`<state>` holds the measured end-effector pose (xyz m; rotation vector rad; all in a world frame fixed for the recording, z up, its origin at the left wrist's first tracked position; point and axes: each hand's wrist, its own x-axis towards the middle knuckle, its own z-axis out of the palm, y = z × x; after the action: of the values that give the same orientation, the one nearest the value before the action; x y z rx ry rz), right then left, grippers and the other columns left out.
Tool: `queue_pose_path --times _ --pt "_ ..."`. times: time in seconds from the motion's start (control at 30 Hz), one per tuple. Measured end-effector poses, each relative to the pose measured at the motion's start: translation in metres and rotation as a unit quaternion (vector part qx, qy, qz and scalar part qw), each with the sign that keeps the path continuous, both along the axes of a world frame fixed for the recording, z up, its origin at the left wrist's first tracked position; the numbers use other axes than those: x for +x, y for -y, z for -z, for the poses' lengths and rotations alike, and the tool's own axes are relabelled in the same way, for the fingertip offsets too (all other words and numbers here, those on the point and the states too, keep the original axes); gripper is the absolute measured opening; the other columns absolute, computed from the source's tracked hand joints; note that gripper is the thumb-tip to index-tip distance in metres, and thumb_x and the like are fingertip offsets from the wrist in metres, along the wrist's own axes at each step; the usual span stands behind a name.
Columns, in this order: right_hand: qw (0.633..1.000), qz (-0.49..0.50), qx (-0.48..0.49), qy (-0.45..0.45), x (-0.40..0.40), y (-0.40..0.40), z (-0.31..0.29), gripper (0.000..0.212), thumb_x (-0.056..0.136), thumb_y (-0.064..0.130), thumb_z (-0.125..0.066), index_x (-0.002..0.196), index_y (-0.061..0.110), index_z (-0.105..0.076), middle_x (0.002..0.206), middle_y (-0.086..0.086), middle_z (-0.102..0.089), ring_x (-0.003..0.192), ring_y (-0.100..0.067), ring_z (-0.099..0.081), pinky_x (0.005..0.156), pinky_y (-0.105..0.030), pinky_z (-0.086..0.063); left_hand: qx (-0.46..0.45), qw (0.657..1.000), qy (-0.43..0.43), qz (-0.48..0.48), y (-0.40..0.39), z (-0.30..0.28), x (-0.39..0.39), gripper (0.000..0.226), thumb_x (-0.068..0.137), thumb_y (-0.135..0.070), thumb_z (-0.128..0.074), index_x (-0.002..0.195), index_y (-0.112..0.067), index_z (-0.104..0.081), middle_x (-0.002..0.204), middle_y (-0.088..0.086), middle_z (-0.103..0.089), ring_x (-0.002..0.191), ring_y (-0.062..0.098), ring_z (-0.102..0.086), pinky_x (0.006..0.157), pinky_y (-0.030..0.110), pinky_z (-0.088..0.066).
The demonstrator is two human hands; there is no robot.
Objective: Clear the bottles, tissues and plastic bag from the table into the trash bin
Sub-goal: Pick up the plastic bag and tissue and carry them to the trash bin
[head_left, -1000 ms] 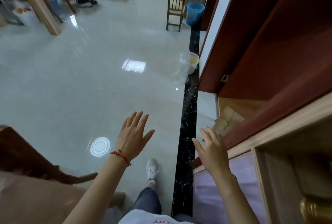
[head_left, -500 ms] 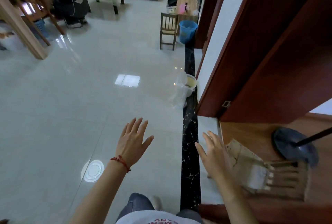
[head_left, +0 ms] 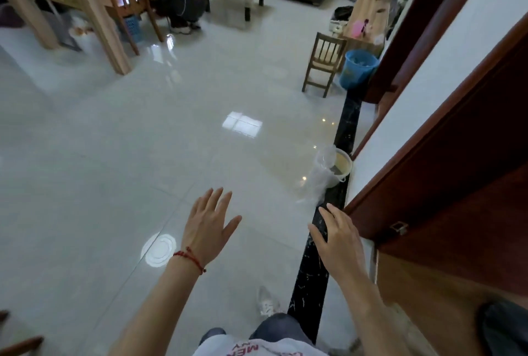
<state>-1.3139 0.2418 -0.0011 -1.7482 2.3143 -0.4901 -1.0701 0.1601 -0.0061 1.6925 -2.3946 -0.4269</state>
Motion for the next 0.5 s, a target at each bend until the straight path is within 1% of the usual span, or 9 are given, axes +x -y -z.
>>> queue_pose_path --times 0.1,0.17,0.27,0.5 --pt "0.998 -0.052 -0.017 -0.015 -0.02 0.049 -0.004 0.051 0.085 0.039 -0.047 0.121 0.003 -0.057 0.127 -0.017 -0.057 0.121 -0.033 -0.05 0.099 -0.045 -0.041 -0.002 0.998 -0.003 -0.055 0.019 -0.003 -0.01 0.076 0.092 -0.058 -0.011 0.12 -0.002 -0.055 0.122 0.02 -0.059 0.115 0.04 -0.053 0.092 0.051 -0.044" --pt "0.995 -0.092 -0.025 -0.028 -0.027 0.079 -0.008 0.049 0.085 0.039 -0.048 0.117 0.004 -0.059 0.121 -0.018 -0.06 0.116 -0.033 -0.055 0.095 -0.045 -0.045 0.001 0.995 -0.003 -0.095 0.028 -0.003 -0.011 0.076 0.092 -0.058 -0.011 0.12 -0.003 -0.055 0.122 0.019 -0.059 0.115 0.039 -0.053 0.093 0.05 -0.044" --pt "0.985 -0.162 -0.037 -0.037 -0.028 0.117 -0.01 0.051 0.086 0.042 -0.041 0.113 0.004 -0.061 0.116 -0.017 -0.063 0.108 -0.033 -0.06 0.088 -0.045 -0.049 0.004 0.987 -0.007 -0.16 0.033 -0.003 -0.009 0.076 0.093 -0.057 -0.011 0.119 -0.002 -0.055 0.12 0.019 -0.06 0.113 0.039 -0.054 0.092 0.05 -0.046" --pt "0.95 -0.312 -0.02 -0.024 0.016 0.181 -0.005 0.054 0.086 0.044 -0.037 0.113 0.005 -0.061 0.116 -0.016 -0.063 0.107 -0.032 -0.06 0.088 -0.042 -0.049 0.02 0.958 -0.004 -0.287 0.023 0.001 0.021 0.074 0.094 -0.055 -0.012 0.118 -0.002 -0.056 0.118 0.02 -0.061 0.111 0.039 -0.056 0.092 0.05 -0.047"
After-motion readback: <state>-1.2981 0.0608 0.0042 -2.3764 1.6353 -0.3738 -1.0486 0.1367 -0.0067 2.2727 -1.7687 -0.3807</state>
